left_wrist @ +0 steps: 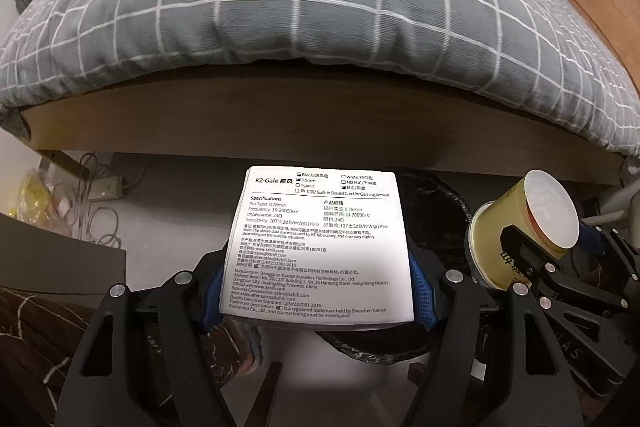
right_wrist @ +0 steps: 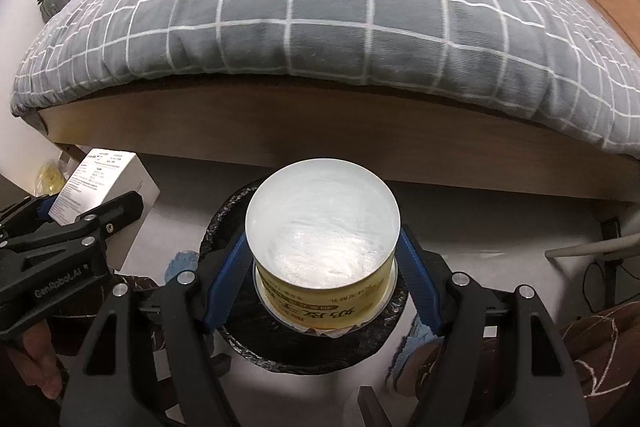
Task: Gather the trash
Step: 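Lower the can into the bin with the right gripper while the left holds the box above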
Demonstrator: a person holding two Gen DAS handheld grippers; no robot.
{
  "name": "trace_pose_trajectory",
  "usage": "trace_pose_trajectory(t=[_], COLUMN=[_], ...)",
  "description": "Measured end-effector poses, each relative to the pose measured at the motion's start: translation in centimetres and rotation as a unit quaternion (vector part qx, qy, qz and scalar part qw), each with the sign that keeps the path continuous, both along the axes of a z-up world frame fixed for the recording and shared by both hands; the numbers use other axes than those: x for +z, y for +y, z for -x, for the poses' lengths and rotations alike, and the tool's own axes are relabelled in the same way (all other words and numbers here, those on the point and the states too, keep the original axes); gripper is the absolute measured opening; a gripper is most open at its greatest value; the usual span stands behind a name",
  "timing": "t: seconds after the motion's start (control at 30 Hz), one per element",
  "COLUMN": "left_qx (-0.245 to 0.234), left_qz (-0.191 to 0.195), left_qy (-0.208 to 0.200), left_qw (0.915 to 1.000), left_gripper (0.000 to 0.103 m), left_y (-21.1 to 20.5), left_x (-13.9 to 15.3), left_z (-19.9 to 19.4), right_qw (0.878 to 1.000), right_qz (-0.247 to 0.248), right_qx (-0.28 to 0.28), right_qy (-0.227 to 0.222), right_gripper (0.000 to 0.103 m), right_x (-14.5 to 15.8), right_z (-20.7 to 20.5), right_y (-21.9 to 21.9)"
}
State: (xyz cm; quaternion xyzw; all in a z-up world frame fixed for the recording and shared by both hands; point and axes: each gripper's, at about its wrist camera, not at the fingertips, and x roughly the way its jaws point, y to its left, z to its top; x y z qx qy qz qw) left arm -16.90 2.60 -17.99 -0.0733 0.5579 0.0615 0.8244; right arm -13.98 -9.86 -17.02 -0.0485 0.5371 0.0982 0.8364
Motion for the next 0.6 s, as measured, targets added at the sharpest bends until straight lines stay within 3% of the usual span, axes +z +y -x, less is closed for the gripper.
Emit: trace_pose_trajectory(t=[0.5,0.6], left_qx=[0.020,0.019], left_qz=[-0.003,-0.005], left_qy=[0.001,0.002], left_qw=[0.9998,0.9998], left_gripper=[0.069,0.069], left_y=[1.8,1.5], left_x=[0.2,0.3], left_z=[0.5,0.4], right_qw=[1.000,1.000], right_qz=[-0.004,-0.001], right_qx=[0.016,0.018], right_qy=[0.010,0.008], right_gripper=[0.070,0.074], right_x=[-0.3,0.0], right_z=[-0.1,0.0], right_y=[2.1,2.1])
